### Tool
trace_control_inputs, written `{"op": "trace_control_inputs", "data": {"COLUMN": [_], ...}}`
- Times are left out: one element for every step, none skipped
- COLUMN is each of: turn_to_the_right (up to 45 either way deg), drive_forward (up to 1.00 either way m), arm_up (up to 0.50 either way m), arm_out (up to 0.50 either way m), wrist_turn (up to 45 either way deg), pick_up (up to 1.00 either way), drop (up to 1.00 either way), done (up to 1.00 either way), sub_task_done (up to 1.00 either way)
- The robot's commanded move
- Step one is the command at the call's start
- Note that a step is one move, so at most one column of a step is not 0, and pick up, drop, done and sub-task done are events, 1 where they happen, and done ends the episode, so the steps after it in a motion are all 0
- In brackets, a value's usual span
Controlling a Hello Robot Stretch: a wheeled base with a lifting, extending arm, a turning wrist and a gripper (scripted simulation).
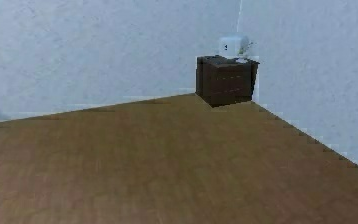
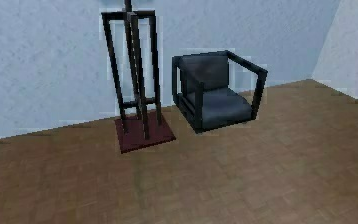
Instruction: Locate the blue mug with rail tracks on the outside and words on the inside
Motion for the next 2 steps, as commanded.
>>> {"op": "trace_control_inputs", "data": {"turn_to_the_right": [3.0,0.0], "drive_forward": [0.00,1.00], "arm_up": [0.00,0.00], "arm_out": [0.00,0.00], "wrist_turn": [0.0,0.0], "pick_up": [0.00,0.00], "drop": [0.00,0.00], "done": [0.00,0.00], "sub_task_done": [0.00,0.00]}}
